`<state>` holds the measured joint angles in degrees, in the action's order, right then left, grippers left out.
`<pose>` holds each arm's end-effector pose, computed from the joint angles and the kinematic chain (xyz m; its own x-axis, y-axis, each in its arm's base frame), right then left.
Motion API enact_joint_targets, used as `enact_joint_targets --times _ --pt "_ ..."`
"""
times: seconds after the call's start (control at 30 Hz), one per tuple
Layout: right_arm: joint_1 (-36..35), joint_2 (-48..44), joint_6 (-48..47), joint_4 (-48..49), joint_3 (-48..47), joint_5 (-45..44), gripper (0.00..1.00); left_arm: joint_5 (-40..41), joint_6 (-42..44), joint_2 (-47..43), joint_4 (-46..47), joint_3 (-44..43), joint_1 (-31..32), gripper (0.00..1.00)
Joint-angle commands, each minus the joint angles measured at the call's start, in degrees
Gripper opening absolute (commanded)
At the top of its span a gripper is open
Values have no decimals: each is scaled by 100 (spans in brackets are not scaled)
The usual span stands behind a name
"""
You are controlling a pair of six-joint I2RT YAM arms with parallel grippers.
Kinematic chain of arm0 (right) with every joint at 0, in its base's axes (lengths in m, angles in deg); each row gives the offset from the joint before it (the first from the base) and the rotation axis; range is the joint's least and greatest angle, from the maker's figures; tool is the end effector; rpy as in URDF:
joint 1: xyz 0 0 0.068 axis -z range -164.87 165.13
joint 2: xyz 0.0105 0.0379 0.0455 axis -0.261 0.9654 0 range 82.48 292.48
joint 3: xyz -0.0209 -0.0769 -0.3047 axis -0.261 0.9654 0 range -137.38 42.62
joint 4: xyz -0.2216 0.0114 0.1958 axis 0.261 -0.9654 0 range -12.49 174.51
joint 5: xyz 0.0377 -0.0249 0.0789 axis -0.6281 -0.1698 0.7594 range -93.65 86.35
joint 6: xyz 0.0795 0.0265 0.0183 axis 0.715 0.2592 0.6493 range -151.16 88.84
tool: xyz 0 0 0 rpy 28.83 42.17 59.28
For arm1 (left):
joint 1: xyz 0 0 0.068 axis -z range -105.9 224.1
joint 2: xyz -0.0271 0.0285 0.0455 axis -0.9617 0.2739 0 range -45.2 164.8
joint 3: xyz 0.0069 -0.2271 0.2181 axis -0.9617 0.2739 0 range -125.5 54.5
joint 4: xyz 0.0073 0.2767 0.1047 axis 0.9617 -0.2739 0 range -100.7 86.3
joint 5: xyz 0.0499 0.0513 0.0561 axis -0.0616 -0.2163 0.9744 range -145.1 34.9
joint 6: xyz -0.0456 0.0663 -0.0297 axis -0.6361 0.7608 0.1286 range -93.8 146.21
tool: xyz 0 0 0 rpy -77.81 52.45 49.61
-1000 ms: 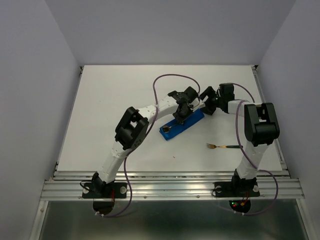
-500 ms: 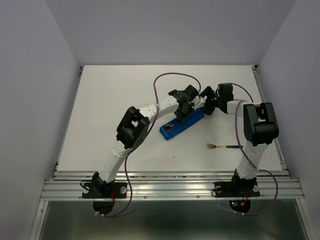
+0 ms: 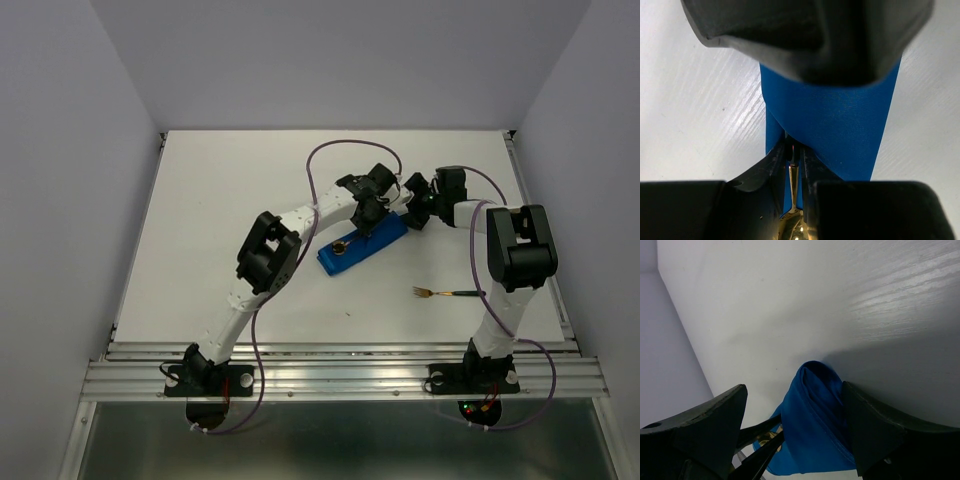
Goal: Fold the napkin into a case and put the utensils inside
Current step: Stuff the spoon into the folded napkin.
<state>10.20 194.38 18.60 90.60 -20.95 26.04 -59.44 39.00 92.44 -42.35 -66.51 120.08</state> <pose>0.4651 0.0777 0.1343 -0.7685 0.5992 -0.2242 0.2269 0.5829 0.7802 0.4260 -0.4493 0.1747 -0.3916 0.7230 -0.5691 0.8550 0.5145 0.0654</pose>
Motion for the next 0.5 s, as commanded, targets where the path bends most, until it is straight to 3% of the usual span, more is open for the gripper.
enact_joint_targets --times 0.0,0.17,0.3,0.47 --pt "-34 139 -71 7 46 -25 82 -146 162 -10 -2 -309 -10 0" --pt "-34 87 -71 7 82 -42 82 -41 39 87 -54 -528 -10 0" --pt "-34 25 -80 -20 99 -69 82 -14 3 -26 -116 -538 -1 23" --pt "-34 -1 -72 -29 108 -104 82 117 -5 -229 -54 -274 -10 42"
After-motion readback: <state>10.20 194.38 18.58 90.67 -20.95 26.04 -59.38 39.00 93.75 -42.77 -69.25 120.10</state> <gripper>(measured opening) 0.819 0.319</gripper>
